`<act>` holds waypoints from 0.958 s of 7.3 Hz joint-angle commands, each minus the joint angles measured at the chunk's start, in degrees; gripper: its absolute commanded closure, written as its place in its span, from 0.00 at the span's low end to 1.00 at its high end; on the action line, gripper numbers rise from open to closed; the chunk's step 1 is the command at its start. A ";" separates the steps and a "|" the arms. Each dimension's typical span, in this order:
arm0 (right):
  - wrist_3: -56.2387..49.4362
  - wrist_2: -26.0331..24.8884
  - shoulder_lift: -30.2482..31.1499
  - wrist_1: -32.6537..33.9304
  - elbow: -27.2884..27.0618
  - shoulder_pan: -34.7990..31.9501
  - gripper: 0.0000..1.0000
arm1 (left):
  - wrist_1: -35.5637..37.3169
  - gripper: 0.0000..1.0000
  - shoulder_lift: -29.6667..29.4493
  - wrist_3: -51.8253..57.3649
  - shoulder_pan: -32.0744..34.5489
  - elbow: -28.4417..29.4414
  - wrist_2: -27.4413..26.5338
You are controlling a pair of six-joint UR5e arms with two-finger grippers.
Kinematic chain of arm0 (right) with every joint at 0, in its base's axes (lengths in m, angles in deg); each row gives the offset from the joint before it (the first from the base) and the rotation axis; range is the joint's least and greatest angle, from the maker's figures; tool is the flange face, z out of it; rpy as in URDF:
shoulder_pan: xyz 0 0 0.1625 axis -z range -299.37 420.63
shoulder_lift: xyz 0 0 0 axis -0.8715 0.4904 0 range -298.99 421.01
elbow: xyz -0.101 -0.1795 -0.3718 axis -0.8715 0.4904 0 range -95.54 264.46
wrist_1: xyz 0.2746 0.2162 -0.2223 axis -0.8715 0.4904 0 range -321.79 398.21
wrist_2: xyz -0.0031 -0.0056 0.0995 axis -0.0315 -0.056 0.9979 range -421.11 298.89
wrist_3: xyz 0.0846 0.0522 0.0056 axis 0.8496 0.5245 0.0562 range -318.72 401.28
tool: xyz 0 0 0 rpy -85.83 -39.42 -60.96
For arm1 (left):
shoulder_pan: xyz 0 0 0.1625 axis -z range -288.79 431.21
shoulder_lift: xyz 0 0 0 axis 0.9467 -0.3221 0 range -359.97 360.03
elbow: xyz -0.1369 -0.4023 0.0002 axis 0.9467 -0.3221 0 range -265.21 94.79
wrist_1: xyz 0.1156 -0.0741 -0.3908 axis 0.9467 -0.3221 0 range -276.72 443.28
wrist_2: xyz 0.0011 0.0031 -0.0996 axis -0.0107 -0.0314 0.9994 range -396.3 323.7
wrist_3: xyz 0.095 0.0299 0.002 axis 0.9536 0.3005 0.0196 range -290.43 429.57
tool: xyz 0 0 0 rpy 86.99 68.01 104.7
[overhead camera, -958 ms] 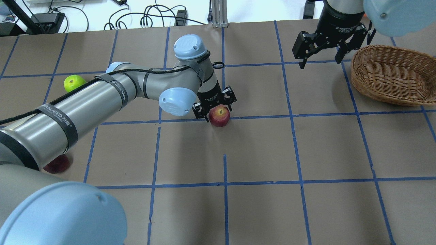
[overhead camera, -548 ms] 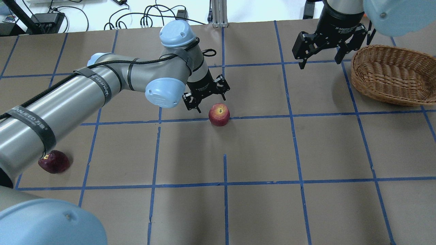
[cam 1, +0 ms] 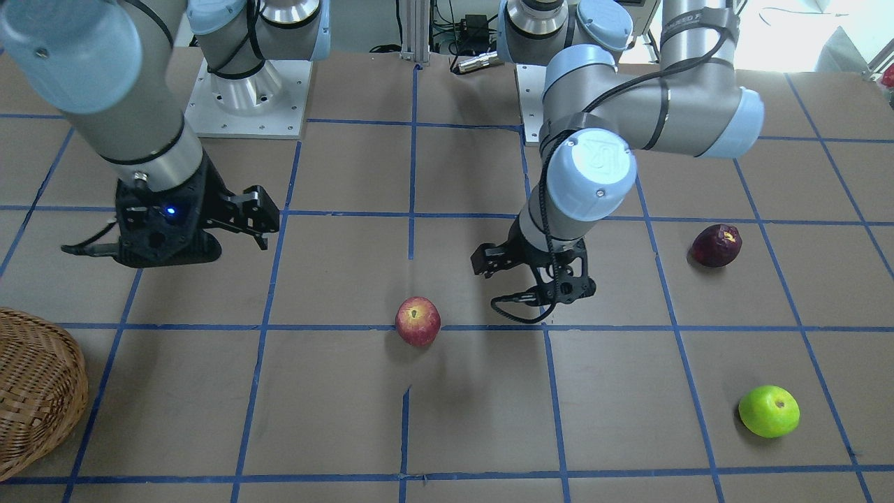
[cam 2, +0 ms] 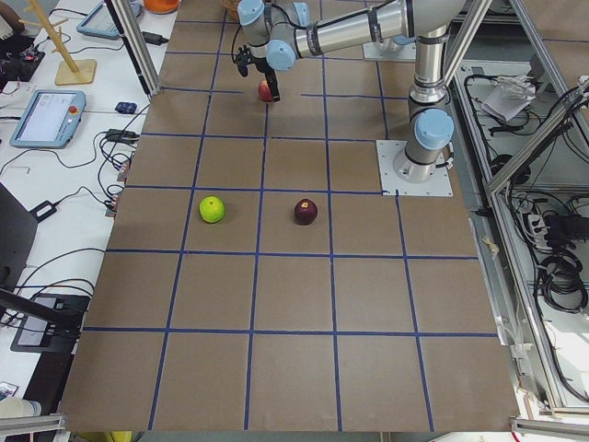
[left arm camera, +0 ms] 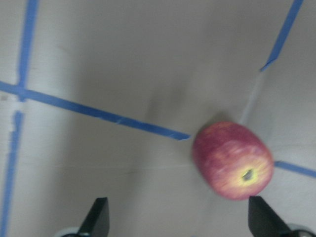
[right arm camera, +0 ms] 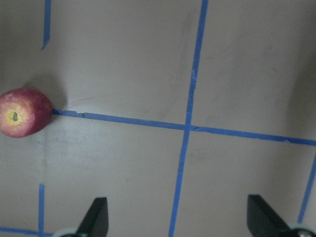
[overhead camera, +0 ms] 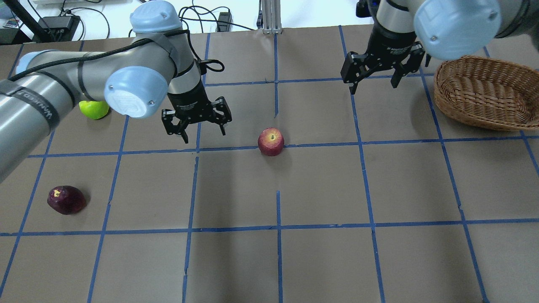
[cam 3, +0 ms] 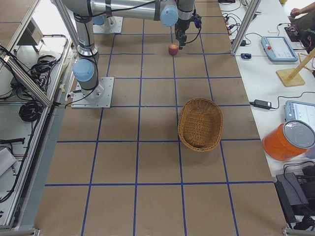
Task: Put all apples into basket
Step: 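Open and withdraw the left gripper while the right gripper reaches the red apple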
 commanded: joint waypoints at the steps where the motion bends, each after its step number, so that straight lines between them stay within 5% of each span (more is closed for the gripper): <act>1: 7.04 -0.37 -4.77 10.90 -3.17 -9.19 0.00 | -1.55 0.00 5.24 18.14 -10.13 -5.30 -6.67; 4: 19.63 -0.98 -13.11 20.65 -3.35 -19.93 0.00 | 4.93 0.00 5.79 38.35 -24.02 -9.54 -9.75; 7: 19.56 -1.16 -18.32 28.39 -4.05 -20.84 0.00 | 14.79 0.00 2.28 56.06 -35.64 -10.07 -12.23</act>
